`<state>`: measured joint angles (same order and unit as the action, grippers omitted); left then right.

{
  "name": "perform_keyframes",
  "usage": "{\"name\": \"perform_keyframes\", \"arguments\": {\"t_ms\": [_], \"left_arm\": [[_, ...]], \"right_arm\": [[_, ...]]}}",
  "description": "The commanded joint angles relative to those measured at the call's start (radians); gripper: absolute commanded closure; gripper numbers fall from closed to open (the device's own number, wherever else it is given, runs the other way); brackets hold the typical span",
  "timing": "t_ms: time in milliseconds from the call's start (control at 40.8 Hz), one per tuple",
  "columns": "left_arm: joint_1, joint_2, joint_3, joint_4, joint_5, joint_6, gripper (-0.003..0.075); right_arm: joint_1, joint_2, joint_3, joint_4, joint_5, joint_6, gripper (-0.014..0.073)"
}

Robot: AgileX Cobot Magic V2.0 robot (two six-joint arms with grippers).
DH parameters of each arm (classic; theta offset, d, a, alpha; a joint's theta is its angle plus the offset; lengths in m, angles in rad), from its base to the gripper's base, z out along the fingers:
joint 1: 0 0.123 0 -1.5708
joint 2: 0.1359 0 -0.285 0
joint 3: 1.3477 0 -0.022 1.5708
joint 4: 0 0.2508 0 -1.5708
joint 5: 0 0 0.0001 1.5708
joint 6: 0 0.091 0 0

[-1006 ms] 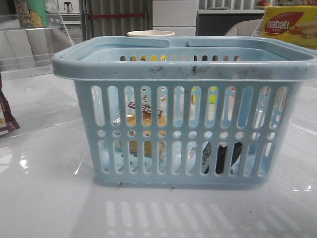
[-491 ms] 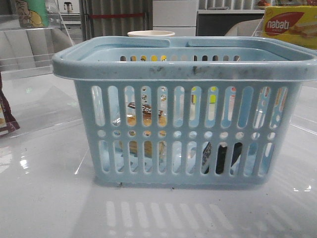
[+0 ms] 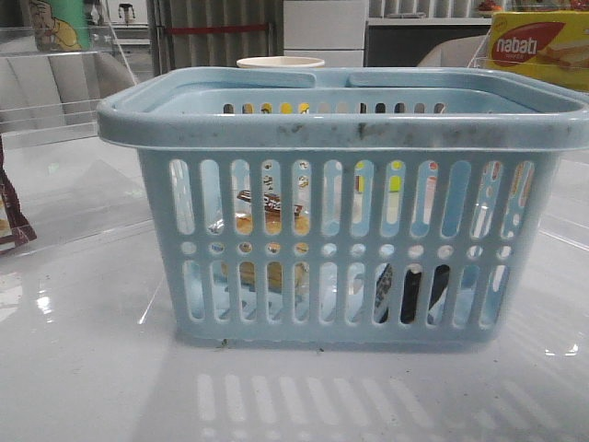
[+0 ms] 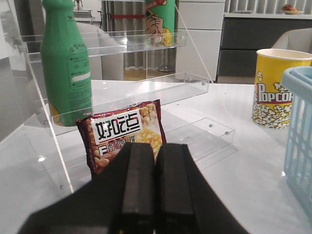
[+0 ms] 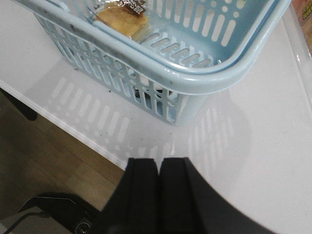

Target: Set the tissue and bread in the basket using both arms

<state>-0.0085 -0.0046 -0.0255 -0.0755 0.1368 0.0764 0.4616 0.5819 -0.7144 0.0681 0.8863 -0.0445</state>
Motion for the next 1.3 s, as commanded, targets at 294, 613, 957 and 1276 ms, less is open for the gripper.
{"name": "perform_keyframes", "arguments": {"t_ms": [294, 613, 957, 1276], "left_arm": [[-0.019, -0.018, 0.039, -0.007, -0.203, -0.003, 0.0628], [-0.029, -0.018, 0.039, -0.007, -0.203, -0.003, 0.0628], [-0.029, -0.018, 0.039, -0.007, -0.203, -0.003, 0.0628], [-0.029, -0.018, 0.039, -0.007, -0.203, -0.003, 0.0628]], "right_arm": [[-0.006, 0.0, -0.024, -0.001, -0.059, -0.005, 0.0539], [-0.006, 0.0, -0.024, -0.001, -0.059, -0.005, 0.0539], [-0.006, 0.0, -0.024, -0.001, -0.059, -0.005, 0.0539], [-0.006, 0.0, -0.024, -0.001, -0.059, -0.005, 0.0539]]}}
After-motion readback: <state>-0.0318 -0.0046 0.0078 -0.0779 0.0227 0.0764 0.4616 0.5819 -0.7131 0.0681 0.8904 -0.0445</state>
